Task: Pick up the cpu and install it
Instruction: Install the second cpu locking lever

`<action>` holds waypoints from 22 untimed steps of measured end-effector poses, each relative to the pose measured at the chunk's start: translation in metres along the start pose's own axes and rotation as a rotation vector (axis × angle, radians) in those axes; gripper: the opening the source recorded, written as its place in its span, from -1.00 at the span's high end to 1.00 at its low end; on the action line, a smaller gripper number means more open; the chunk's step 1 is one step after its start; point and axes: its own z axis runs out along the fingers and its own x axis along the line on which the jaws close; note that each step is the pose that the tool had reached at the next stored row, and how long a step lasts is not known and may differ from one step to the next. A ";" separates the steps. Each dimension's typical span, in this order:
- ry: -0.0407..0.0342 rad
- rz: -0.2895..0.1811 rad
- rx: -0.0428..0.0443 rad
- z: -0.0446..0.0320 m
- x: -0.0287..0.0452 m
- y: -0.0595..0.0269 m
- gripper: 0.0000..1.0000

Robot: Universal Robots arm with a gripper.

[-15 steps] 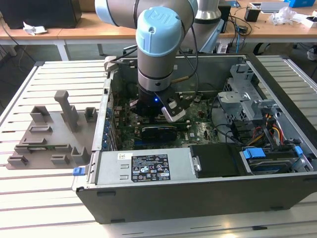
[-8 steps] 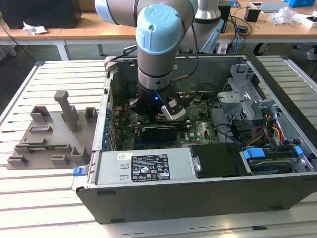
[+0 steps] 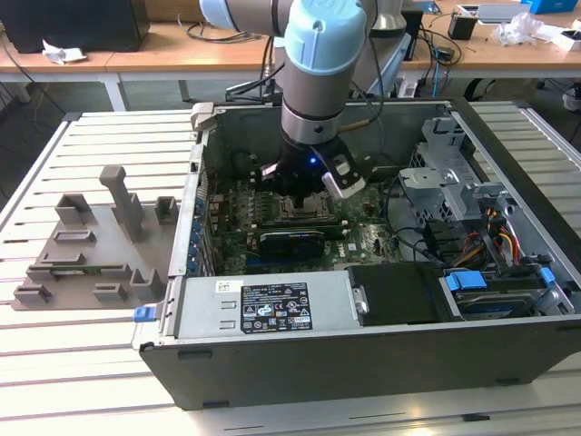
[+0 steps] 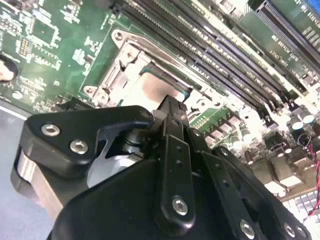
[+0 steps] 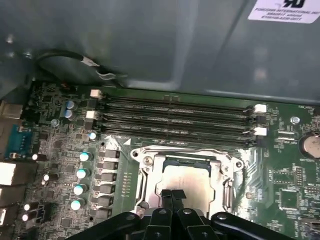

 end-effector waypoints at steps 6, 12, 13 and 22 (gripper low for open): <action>0.0067 0.003 0.0545 0.0012 -0.0081 0.0100 0.79; 0.0143 0.006 0.1386 0.0009 -0.0137 0.0305 0.79; 0.0151 0.007 0.1484 -0.0014 -0.0138 0.0319 0.79; 0.0187 0.009 0.1900 -0.0385 -0.0142 0.0427 0.79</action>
